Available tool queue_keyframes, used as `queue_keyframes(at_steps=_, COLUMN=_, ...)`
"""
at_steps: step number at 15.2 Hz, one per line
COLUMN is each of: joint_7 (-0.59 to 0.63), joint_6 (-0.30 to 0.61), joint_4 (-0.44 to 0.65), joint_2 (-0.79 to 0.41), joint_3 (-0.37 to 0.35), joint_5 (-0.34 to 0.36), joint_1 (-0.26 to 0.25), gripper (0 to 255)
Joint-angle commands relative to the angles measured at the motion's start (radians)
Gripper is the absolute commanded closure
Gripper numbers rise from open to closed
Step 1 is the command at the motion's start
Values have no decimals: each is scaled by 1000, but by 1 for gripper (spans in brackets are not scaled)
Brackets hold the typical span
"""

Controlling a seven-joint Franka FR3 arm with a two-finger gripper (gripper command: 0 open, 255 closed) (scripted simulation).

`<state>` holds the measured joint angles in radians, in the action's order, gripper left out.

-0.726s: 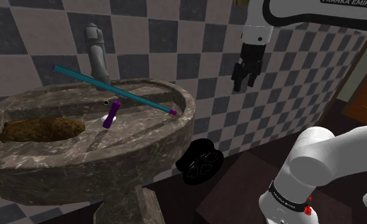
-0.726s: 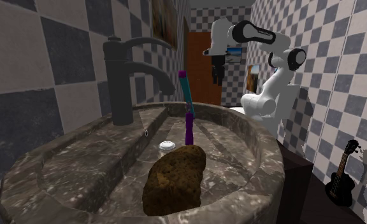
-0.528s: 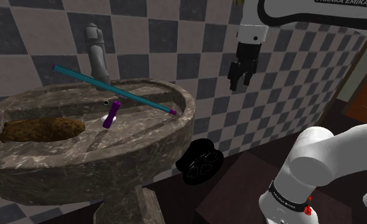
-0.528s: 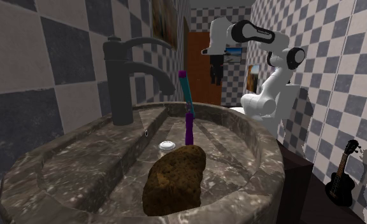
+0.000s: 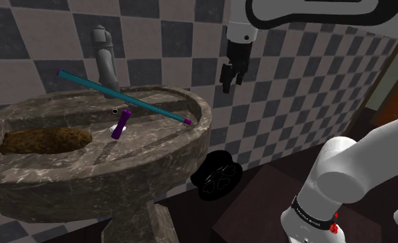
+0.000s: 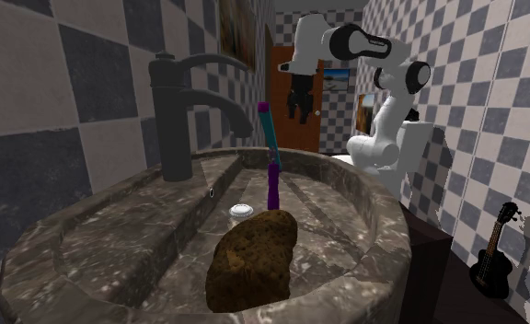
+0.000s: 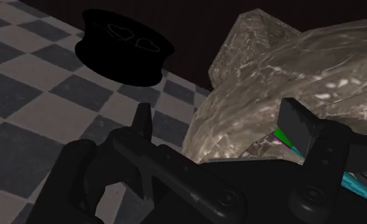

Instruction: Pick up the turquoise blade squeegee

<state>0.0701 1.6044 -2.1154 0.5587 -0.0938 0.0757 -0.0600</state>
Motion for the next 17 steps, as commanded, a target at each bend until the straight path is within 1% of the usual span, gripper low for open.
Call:
queue_keyframes(at_steps=1, joint_7=-13, joint_6=20, joint_4=57, joint_2=-60, joint_3=-26, joint_5=17, joint_1=-14, gripper=0)
queue_keyframes(at_steps=9, joint_7=-44, joint_6=87, joint_4=260, joint_2=-277, joint_3=-139, joint_5=115, joint_1=-63, gripper=0)
queue_keyframes(at_steps=13, joint_7=-52, joint_6=102, joint_4=370, joint_2=-387, joint_3=-198, joint_5=184, joint_1=-92, gripper=0)
queue_keyframes(at_steps=17, joint_7=-59, joint_6=105, joint_4=486, joint_2=-499, joint_3=-256, joint_5=268, joint_1=-128, gripper=0)
